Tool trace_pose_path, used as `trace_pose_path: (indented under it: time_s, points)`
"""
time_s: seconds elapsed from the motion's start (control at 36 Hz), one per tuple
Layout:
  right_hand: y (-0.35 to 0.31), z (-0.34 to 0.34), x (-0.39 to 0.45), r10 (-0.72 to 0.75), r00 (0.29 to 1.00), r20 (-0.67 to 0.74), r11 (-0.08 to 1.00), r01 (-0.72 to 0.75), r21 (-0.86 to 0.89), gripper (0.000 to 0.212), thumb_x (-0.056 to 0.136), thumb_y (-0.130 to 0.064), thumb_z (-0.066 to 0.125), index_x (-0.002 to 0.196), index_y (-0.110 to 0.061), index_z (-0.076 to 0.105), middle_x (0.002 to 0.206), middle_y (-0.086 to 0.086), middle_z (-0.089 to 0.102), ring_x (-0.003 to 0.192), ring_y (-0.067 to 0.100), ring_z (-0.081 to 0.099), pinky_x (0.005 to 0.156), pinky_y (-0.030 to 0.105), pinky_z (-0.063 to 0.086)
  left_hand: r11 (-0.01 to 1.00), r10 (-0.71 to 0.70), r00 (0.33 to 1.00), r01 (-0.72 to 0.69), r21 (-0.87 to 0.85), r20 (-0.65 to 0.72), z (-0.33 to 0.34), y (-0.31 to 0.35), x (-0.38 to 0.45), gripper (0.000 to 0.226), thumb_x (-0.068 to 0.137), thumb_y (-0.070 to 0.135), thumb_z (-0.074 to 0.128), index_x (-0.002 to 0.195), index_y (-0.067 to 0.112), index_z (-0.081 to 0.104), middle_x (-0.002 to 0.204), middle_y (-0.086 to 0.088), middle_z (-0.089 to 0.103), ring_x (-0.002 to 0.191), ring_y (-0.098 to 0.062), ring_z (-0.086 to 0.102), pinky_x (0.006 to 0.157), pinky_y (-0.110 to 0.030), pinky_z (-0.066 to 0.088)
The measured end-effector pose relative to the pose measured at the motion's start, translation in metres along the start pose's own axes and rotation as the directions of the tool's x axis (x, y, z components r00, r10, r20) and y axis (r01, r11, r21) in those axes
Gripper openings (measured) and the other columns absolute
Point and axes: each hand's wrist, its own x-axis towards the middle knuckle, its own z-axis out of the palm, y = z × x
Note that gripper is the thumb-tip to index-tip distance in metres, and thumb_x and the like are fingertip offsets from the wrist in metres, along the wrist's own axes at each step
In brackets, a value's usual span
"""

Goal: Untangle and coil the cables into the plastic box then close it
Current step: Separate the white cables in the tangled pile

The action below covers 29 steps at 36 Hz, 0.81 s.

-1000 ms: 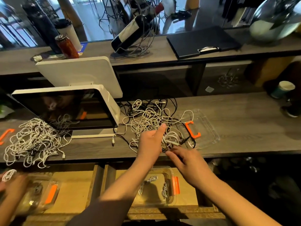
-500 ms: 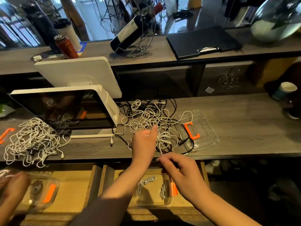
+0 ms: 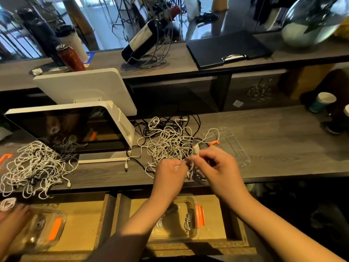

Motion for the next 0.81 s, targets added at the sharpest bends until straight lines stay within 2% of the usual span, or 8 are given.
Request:
trace_pose_path:
  time_s: [0.14, 0.28, 0.39, 0.5, 0.56, 0.67, 0.72, 0.81]
  points:
    - [0.000, 0.002, 0.011, 0.208, 0.965, 0.159, 0.937, -0.243, 0.251, 0.026, 0.097, -0.025, 0.061, 0.080, -0.007, 0.070, 0.065, 0.008, 0.059, 0.061, 0.010, 0.052, 0.060, 0.024, 0.042, 0.979, 0.204, 0.976, -0.202, 0.028, -0.079, 0.000, -0.004, -0.007, 0.053, 0.100, 0.045, 0.042, 0.051, 0.025, 0.040, 0.042, 0.009, 0.035, 0.042, -0.008, 0.029, 0.046, -0.034, 0.024]
    - [0.003, 0.011, 0.009, 0.265, 0.924, 0.277, 0.911, -0.334, 0.242, 0.028, 0.100, -0.026, 0.055, 0.074, -0.018, 0.062, 0.056, -0.011, 0.053, 0.052, -0.001, 0.047, 0.051, 0.017, 0.039, 0.866, 0.455, 0.891, -0.441, 0.235, -0.004, -0.007, -0.005, -0.010, 0.048, 0.104, 0.039, 0.035, 0.056, 0.036, 0.034, 0.042, 0.012, 0.029, 0.040, -0.003, 0.037, 0.046, -0.019, 0.020]
    - [0.002, 0.020, 0.000, 0.365, 0.831, 0.419, 0.797, -0.512, 0.321, 0.027, 0.101, -0.030, 0.053, 0.083, -0.011, 0.060, 0.062, 0.000, 0.056, 0.047, 0.011, 0.058, 0.038, 0.023, 0.041, 0.736, 0.612, 0.790, -0.587, 0.337, 0.038, -0.008, -0.009, -0.009, 0.045, 0.104, 0.027, 0.042, 0.059, 0.032, 0.043, 0.045, 0.018, 0.023, 0.042, -0.002, 0.033, 0.046, -0.014, 0.024]
    - [0.004, 0.029, -0.006, 0.379, 0.854, 0.356, 0.801, -0.495, 0.336, 0.030, 0.102, -0.030, 0.052, 0.087, -0.005, 0.060, 0.065, 0.007, 0.054, 0.042, 0.016, 0.055, 0.037, 0.023, 0.036, 0.733, 0.628, 0.777, -0.608, 0.305, 0.037, -0.010, -0.022, -0.007, 0.050, 0.106, 0.032, 0.040, 0.060, 0.019, 0.053, 0.054, 0.017, 0.033, 0.046, -0.002, 0.032, 0.045, -0.021, 0.030]
    - [0.004, 0.033, -0.008, 0.362, 0.895, 0.261, 0.818, -0.439, 0.371, 0.027, 0.102, -0.027, 0.053, 0.087, -0.007, 0.060, 0.069, 0.006, 0.055, 0.047, 0.015, 0.054, 0.038, 0.021, 0.040, 0.851, 0.500, 0.866, -0.493, 0.181, 0.011, -0.010, -0.023, -0.010, 0.049, 0.105, 0.041, 0.036, 0.063, 0.024, 0.053, 0.051, 0.013, 0.041, 0.047, -0.004, 0.041, 0.047, -0.026, 0.035]
    - [0.002, 0.035, -0.008, 0.247, 0.968, 0.054, 0.916, -0.251, 0.312, 0.023, 0.101, -0.023, 0.054, 0.085, -0.009, 0.061, 0.068, 0.003, 0.051, 0.060, 0.010, 0.048, 0.050, 0.022, 0.042, 0.997, 0.047, 0.997, -0.043, -0.070, 0.067, -0.012, -0.005, -0.012, 0.025, 0.101, 0.041, 0.040, 0.091, 0.024, 0.055, 0.069, -0.005, 0.055, 0.055, -0.014, 0.051, 0.052, -0.034, 0.041]
    - [0.001, 0.034, -0.007, 0.207, 0.978, -0.010, 0.935, -0.195, 0.297, 0.021, 0.101, -0.022, 0.054, 0.084, -0.012, 0.062, 0.064, 0.001, 0.049, 0.058, 0.010, 0.045, 0.051, 0.027, 0.039, 0.967, -0.182, 0.959, 0.214, -0.135, 0.218, -0.016, 0.004, -0.010, 0.025, 0.105, 0.038, 0.041, 0.096, 0.022, 0.058, 0.069, -0.007, 0.056, 0.048, -0.012, 0.050, 0.044, -0.026, 0.036]
    - [0.003, 0.032, -0.008, 0.179, 0.982, -0.059, 0.945, -0.155, 0.288, 0.019, 0.100, -0.028, 0.055, 0.082, -0.026, 0.062, 0.062, 0.002, 0.051, 0.058, 0.013, 0.047, 0.052, 0.038, 0.041, 0.851, -0.367, 0.787, 0.499, -0.161, 0.496, -0.025, 0.011, -0.009, 0.047, 0.102, 0.049, 0.040, 0.073, 0.015, 0.057, 0.058, -0.002, 0.054, 0.044, -0.013, 0.046, 0.045, -0.024, 0.035]
